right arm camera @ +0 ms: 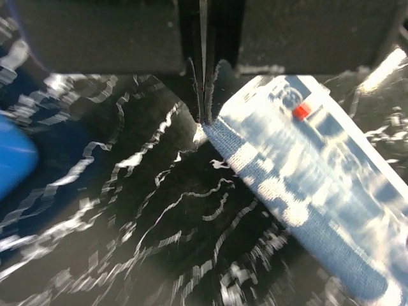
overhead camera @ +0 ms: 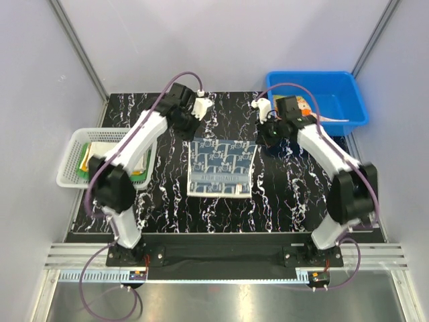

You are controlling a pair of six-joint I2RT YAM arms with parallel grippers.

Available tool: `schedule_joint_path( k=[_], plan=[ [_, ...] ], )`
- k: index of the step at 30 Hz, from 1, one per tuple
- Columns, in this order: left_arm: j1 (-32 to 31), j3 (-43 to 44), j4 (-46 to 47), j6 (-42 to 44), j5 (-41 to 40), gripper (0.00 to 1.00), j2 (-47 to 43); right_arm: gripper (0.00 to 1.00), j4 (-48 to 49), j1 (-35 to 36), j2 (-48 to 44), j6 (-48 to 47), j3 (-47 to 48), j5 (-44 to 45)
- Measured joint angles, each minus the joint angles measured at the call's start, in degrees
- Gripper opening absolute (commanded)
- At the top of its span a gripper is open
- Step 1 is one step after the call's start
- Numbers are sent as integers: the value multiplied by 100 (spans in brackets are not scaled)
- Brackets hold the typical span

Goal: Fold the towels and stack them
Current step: Fold the towel

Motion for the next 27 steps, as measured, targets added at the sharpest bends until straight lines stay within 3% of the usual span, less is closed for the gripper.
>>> schedule_joint_path(
  k=[4, 7, 11, 19, 27],
  plan=[
    [435, 295, 271, 175, 291, 0, 1447, 0, 286, -17, 1561, 4, 428, -136],
    [603, 1069, 256, 313, 317, 0, 2608, 0, 389, -57, 2520, -2, 1113, -190],
    [702, 1720, 350, 407, 332, 0, 3429, 0, 474, -153, 3244, -39, 1895, -170],
    [717, 1631, 809, 560, 155, 0, 3338, 0, 581, -199, 3322, -223, 2131, -90],
    [671, 483, 1093, 601, 98, 0, 2234, 0, 730, -175, 2732, -212, 1104, -46]
  ],
)
